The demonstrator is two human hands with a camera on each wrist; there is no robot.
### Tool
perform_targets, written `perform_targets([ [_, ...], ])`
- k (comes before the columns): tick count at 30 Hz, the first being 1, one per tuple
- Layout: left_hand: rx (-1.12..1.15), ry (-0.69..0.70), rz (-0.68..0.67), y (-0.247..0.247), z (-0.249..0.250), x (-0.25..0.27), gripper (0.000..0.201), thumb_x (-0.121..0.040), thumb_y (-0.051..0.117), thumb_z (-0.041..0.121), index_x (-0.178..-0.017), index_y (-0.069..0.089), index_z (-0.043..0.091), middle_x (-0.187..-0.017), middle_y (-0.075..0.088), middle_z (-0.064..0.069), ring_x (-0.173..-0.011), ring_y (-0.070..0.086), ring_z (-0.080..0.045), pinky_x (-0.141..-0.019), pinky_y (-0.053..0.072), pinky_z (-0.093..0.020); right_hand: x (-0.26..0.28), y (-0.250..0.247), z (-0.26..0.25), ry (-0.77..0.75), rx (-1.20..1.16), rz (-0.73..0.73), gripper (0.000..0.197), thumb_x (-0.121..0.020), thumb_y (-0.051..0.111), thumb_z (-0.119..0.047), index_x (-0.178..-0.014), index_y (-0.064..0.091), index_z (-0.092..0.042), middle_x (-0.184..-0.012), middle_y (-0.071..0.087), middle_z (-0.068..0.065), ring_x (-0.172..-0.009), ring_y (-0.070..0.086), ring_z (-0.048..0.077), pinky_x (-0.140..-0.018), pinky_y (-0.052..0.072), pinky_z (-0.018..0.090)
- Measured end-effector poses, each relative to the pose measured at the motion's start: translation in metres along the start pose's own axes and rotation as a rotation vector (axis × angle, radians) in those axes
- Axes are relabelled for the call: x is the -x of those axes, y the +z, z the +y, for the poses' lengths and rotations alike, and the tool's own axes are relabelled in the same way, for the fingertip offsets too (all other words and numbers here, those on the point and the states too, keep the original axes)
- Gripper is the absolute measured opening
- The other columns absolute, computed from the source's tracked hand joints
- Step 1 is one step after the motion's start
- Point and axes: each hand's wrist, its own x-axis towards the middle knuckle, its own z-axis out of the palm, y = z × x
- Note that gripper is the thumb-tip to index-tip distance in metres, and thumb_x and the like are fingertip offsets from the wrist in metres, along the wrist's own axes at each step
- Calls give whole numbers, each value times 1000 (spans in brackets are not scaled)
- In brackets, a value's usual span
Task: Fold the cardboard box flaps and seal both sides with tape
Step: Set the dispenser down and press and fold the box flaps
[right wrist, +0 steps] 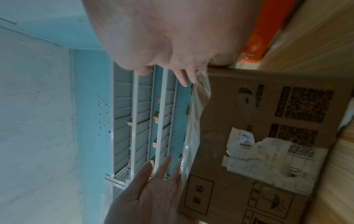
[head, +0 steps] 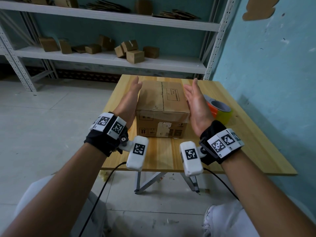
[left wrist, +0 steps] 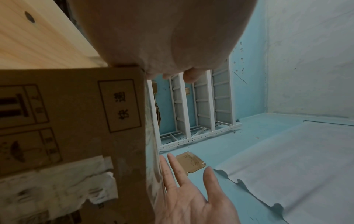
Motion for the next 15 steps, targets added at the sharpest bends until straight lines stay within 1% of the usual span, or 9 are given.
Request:
perform_targets([
  [3,13,-13,13,0,1,2,46,-105,22,35,-150,19,29,-151,32,2,-78,51,11,-54,48,-7,2,1,-2,0,-11,3,69,-99,15,-63,-152,29,-22,-156,35,-2,-139,33,9,-118,17,37],
  [5,28,-19,19,-1,1,2,47,-105,23,36,-151,17,29,-154,28,1,-83,49,10,-54,48,-7,3,0,-2,1,-18,4,67,-100,15,-61,-152,30,-21,-153,39,-2,-127,39,3,-114,20,33],
  [7,37,-25,22,-1,1,2,48,-105,23,36,-152,15,28,-156,25,1,-96,49,5,-56,48,-7,4,0,-2,2,-26,4,66,-100,15,-60,-151,31,-20,-151,42,-3,-117,40,0,-108,23,29],
  [8,44,-32,25,-1,2,3,49,-105,23,36,-152,14,28,-157,23,1,-107,49,1,-57,48,-8,4,0,-2,5,-27,5,66,-101,15,-59,-151,31,-20,-150,43,-3,-116,42,0,-107,24,28],
  [10,59,-37,44,-2,1,2,51,-104,24,37,-153,12,28,-159,17,2,-131,36,-6,-66,47,-9,3,1,-1,15,-28,4,67,-100,16,-61,-151,31,-21,-152,41,-2,-129,42,6,-114,22,33],
  [11,66,-36,56,-2,0,1,51,-104,24,38,-153,11,28,-160,14,2,-138,27,-9,-75,44,-9,2,1,0,22,-29,4,68,-99,16,-62,-152,30,-22,-154,39,-2,-136,38,10,-117,20,37],
  [12,70,-38,71,-3,-1,0,52,-104,25,38,-153,11,28,-160,11,2,-143,20,-12,-86,37,-13,2,1,0,26,-29,4,69,-99,16,-63,-152,29,-22,-155,37,-2,-140,34,12,-119,19,40],
  [13,74,-42,85,-4,-2,-2,52,-104,25,39,-153,11,28,-160,10,3,-146,15,-14,-92,30,-17,1,1,1,29,-27,4,70,-98,15,-64,-152,28,-22,-156,35,-2,-142,32,13,-120,18,42],
  [15,85,-54,105,-6,-4,-4,52,-104,26,39,-153,13,28,-160,11,4,-146,13,-13,-95,23,-21,0,2,1,34,-24,6,71,-97,15,-65,-153,27,-22,-158,31,-1,-144,29,14,-121,16,46],
])
